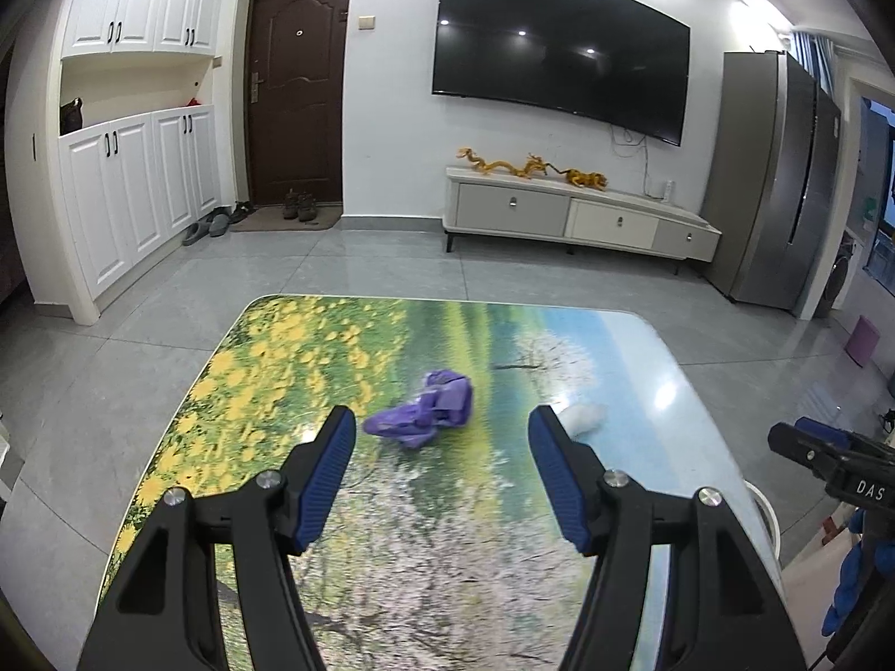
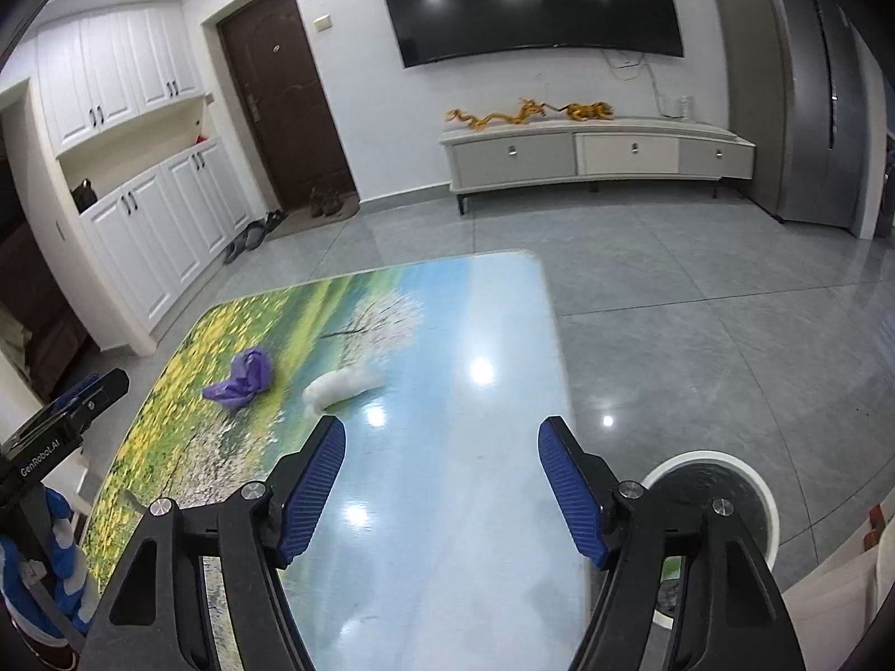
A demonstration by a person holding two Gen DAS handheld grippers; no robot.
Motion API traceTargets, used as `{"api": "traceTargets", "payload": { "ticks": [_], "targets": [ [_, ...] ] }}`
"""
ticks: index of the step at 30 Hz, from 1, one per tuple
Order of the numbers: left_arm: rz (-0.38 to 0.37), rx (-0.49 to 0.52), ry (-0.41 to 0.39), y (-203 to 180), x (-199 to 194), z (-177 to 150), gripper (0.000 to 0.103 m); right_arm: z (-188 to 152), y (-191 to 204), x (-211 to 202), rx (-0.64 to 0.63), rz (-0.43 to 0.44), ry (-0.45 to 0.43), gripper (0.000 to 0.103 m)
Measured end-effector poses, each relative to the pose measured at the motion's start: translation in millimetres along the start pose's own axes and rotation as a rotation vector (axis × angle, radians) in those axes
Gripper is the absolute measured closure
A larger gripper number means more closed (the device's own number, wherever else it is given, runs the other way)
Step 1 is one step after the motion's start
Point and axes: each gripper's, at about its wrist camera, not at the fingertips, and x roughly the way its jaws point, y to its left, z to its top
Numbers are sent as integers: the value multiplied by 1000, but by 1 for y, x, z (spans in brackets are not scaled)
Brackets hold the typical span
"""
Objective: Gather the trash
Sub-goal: 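Move both open tools back over the table toward the purple bag and tissue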
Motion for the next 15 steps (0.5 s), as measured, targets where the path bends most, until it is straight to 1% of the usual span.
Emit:
{"api": "traceTargets", "payload": {
  "ticks": [8,15],
  "targets": [
    [2,-25,19,23,14,-6,41,-3,33,29,-52,20,54,33],
    [0,-38,45,32,30,-9,41,-6,46,50,-77,27,95,33]
  ]
}}
